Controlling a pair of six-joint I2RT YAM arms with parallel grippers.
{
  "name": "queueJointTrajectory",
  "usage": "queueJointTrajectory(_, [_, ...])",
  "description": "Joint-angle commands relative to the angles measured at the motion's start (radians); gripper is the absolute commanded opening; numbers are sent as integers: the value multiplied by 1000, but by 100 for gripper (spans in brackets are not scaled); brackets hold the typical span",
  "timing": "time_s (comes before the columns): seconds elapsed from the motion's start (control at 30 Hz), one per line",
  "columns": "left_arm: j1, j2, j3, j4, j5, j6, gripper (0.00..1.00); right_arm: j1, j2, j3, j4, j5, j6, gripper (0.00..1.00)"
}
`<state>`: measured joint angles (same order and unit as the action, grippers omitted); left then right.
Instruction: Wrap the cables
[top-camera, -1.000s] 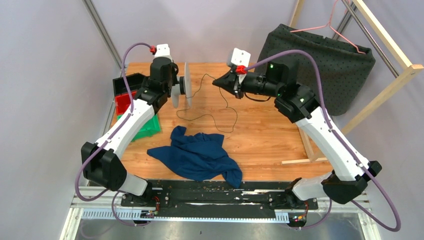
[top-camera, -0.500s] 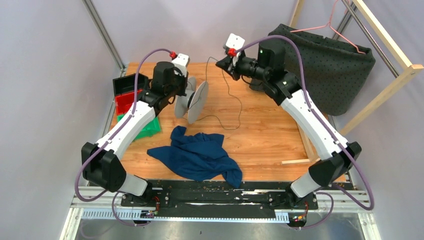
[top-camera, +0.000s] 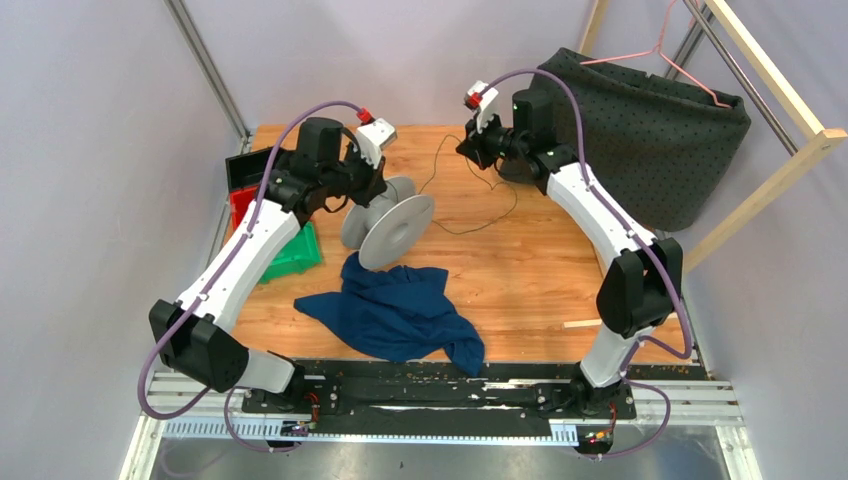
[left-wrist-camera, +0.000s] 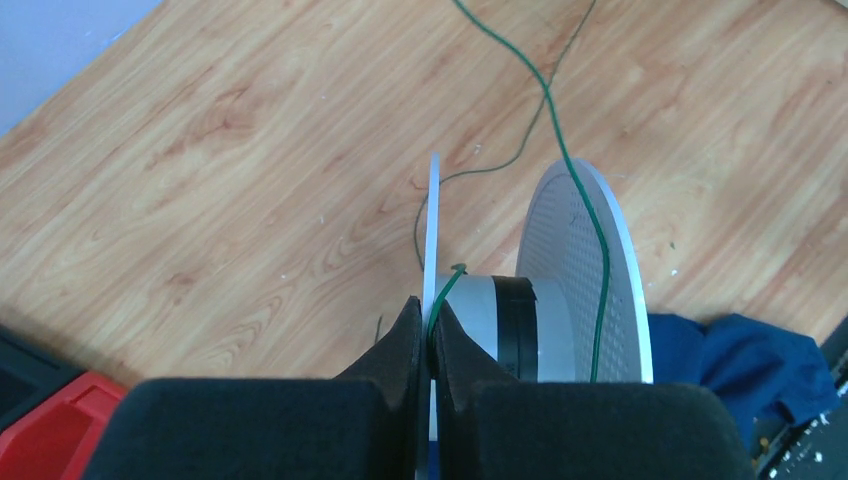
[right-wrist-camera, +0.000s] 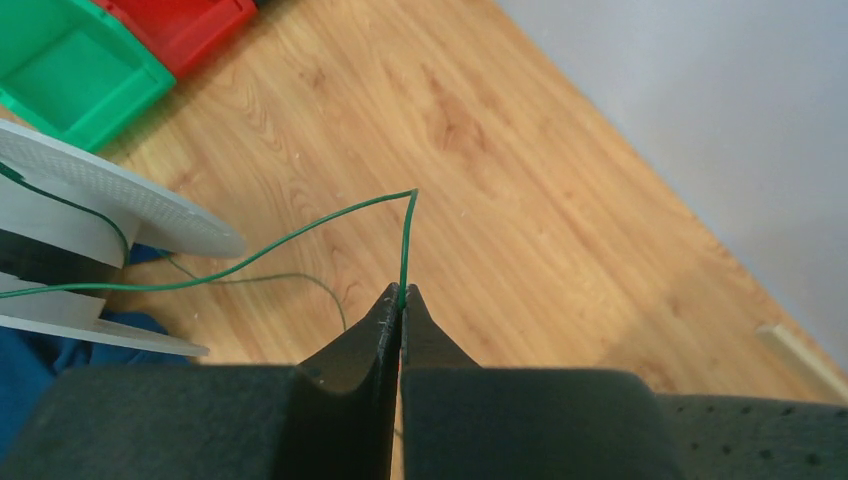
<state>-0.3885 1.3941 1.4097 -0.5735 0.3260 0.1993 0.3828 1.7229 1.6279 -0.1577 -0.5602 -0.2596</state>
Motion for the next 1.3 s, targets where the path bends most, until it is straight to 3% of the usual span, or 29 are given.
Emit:
queueJointTrajectory(0.0, [9,-27,74,-25,120,20,0,-12,-5,-69,-31,-31,19,1])
queueJointTrajectory(0.2, [43,-31,112,63,233,-61,0,-12,-62,-222,12,-57,59,1])
queueJointTrajectory(0.43, [147,-38,81,363,260,-359,0,-11,-120,-364,131,-106,184,1])
queueJointTrajectory(0.6, [158,-15,81,518,198,-541,0,-6,-106,-432,410,-209,417,4])
queueJointTrajectory(0.8, [157,-35,118,553,129,-560,0,4,-28,-436,705,-267,715,2])
queueJointTrajectory(0.87, [157,-52,128,554,104,-559,0,10,13,-425,800,-288,808,8])
queueJointTrajectory(0.97, [157,-76,143,556,48,-565,0,23,43,-416,892,-285,873,24])
queueJointTrajectory(1.27, [155,-141,202,563,-142,-560,0,36,49,-370,902,-299,883,48])
